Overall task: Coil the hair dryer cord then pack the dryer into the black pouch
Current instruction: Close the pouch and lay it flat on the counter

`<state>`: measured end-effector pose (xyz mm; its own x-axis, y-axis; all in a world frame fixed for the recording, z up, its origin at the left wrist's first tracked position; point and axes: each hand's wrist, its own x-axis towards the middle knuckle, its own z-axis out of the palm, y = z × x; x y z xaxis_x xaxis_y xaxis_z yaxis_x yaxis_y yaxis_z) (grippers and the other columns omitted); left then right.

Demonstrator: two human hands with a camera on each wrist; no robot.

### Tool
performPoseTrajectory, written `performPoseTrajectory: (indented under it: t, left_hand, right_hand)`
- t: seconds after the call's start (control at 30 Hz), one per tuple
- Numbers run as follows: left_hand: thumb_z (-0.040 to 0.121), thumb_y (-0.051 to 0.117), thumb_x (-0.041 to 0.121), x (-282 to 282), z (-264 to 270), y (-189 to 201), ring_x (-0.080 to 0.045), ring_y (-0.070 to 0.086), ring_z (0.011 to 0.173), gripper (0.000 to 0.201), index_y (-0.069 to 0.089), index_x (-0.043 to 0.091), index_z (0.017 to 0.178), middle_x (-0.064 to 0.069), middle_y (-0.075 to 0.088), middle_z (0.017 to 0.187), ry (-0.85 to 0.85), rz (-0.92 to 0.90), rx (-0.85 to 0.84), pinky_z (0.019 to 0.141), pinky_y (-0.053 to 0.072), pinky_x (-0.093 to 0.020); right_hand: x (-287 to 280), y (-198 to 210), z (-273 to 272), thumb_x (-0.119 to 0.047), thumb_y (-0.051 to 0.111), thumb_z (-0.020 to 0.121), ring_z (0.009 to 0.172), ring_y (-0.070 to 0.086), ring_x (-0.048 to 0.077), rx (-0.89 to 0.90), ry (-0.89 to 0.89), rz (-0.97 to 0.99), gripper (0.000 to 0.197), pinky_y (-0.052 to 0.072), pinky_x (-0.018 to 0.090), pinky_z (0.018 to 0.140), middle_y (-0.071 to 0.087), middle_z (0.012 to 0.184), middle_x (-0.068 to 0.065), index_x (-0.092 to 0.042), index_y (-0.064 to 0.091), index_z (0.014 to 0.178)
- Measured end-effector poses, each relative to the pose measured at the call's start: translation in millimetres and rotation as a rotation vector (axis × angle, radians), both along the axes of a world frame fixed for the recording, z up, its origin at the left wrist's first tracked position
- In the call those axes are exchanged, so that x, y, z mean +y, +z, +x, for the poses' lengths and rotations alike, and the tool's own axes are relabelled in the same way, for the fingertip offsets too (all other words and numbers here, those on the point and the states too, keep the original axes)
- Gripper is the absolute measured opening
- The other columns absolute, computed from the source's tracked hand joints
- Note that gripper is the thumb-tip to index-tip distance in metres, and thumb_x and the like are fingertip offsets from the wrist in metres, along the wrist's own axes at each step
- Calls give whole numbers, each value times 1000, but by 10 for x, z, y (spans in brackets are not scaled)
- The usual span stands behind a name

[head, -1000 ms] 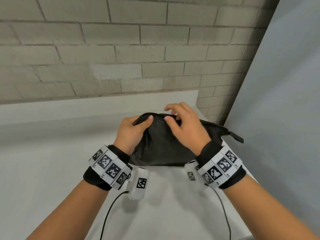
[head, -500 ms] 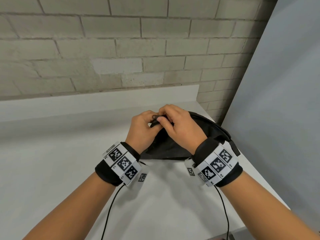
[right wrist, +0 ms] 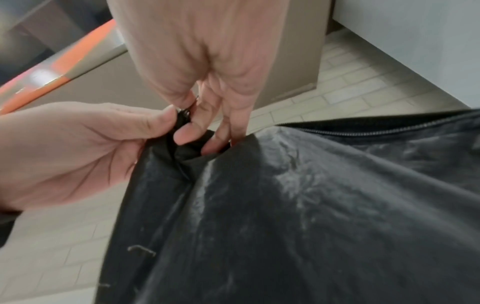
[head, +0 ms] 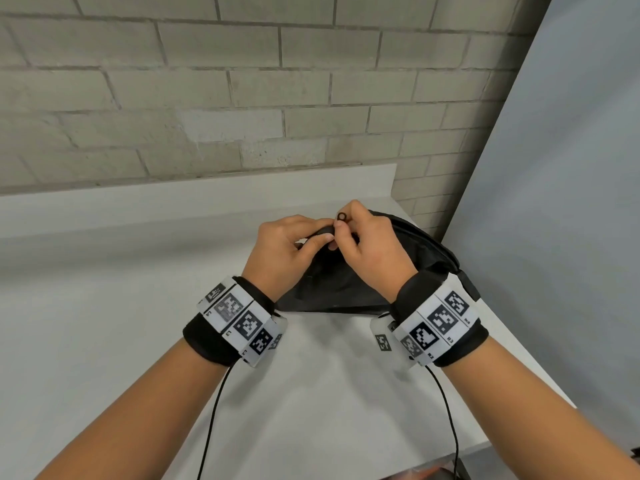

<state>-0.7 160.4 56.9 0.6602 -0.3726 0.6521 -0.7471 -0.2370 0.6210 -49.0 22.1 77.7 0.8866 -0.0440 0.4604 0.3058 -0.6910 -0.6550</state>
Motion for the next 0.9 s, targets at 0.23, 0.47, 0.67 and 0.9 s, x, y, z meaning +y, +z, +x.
performPoseTrajectory:
  t: [0.23, 0.47, 0.67, 0.9]
  left_hand:
    - [87, 55, 12, 77, 93, -37, 4, 64, 88, 19, 67, 22, 100, 23, 71, 81, -65, -329, 441, 87, 49, -19]
    - [92, 39, 17, -3, 116, 14, -3, 57, 91, 24, 57, 20, 107, 5, 61, 101, 18, -114, 317, 91, 43, -19]
    - [78, 67, 30, -224, 29, 41, -6, 55, 73, 23, 55, 18, 93, 12, 57, 77, 15, 186, 222, 65, 39, -6]
    - [83, 62, 17, -166, 183, -3, -13, 56, 71, 20, 54, 29, 69, 5, 59, 70, -8, 65, 365, 69, 43, -18]
  right_hand:
    - [-223, 56, 53, -12, 40, 93, 54, 53, 0, -34, -218, 119, 16, 39, 3, 53, 66, 67, 9, -10, 43, 78]
    - [-598, -161, 7, -14, 40, 93, 59, 57, 15, 4, -348, 86, 20, 38, 5, 53, 68, 72, 13, -14, 41, 73]
    - [-557, -188, -16, -15, 42, 94, 63, 60, 19, -45, -312, 92, 17, 39, 7, 58, 67, 68, 9, -11, 43, 78]
    - [-1249, -504, 17, -11, 39, 92, 81, 62, 42, 274, -585, -81, 16, 50, 44, 71, 63, 88, 30, -9, 44, 77]
